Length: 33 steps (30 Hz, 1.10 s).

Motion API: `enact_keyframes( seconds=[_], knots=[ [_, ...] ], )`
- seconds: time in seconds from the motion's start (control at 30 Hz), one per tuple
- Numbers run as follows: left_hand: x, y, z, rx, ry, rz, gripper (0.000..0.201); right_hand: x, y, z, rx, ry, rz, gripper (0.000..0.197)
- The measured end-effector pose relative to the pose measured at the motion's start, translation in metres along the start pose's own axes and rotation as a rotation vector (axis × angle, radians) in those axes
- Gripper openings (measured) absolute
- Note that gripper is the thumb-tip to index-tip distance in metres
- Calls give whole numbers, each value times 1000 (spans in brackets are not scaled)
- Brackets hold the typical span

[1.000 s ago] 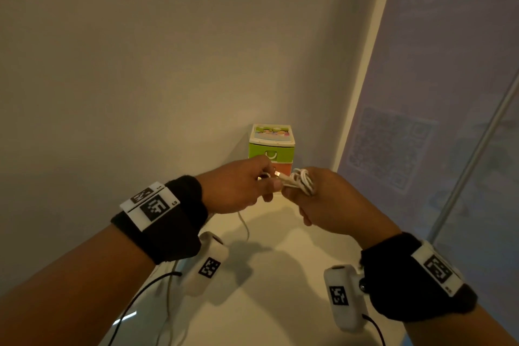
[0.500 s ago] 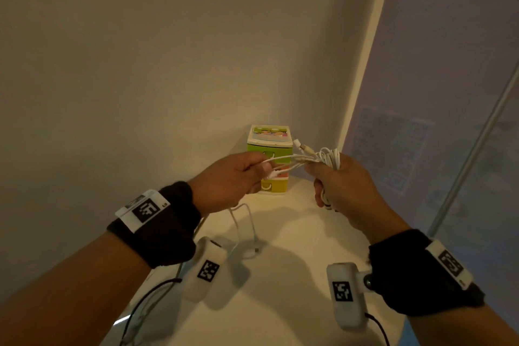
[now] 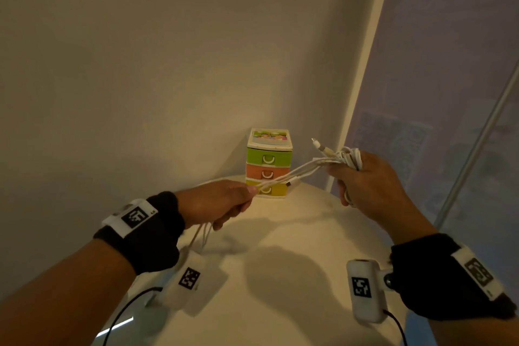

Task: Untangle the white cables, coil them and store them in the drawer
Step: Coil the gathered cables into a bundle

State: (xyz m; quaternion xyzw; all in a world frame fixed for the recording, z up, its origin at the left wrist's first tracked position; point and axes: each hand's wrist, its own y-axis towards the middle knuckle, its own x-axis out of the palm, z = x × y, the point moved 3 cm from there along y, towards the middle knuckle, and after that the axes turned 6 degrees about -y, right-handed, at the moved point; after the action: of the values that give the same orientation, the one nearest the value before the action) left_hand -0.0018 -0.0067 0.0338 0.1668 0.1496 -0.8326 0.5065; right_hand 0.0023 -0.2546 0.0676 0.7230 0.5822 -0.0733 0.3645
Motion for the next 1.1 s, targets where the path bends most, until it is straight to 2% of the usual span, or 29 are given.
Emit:
enact_keyframes(
  seconds=[0.07, 0.13, 0.17, 0.27, 0.37, 0.4, 0.43, 0.5, 0.57, 0.6, 0.67, 0.8, 0.97, 1.1],
  knots=[
    [4, -1, -3, -48, 91, -52, 32, -2, 0, -3, -23, -46, -11, 30],
    [5, -2, 5, -54, 171, -47, 14, -1, 1, -6, -69, -124, -33, 30],
    [4, -2, 13, -33, 207, -19, 17, -1, 2, -7, -99, -179, -42, 29],
    [3, -10, 51, 123, 271, 103, 49, 2, 4, -12, -152, -281, -68, 20],
    [-1, -9, 77, 311, 610, 351, 84, 8, 2, -21, -236, -442, -101, 22],
    [3, -7, 83, 354, 664, 368, 86, 10, 0, -24, -260, -465, -111, 24],
    [9, -3, 85, 398, 681, 351, 81, 12, -2, -28, -284, -467, -124, 25],
    [23, 6, 87, 449, 727, 256, 59, 16, -6, -34, -339, -464, -159, 22],
    [35, 12, 83, 464, 671, 114, 39, 18, -8, -36, -373, -435, -165, 14],
    [37, 14, 80, 461, 595, 69, 36, 18, -8, -37, -349, -395, -157, 11],
    [36, 19, 75, 461, 488, 69, 38, 15, -8, -36, -270, -253, -122, 16],
    [33, 21, 74, 482, 259, 178, 29, 18, -8, -40, -158, -39, -37, 31],
    [33, 19, 70, 546, 104, 305, 27, 26, -1, -35, -49, 193, 60, 28],
    [34, 18, 64, 574, -40, 470, 28, 41, -6, -38, -43, 239, 94, 25]
  ],
)
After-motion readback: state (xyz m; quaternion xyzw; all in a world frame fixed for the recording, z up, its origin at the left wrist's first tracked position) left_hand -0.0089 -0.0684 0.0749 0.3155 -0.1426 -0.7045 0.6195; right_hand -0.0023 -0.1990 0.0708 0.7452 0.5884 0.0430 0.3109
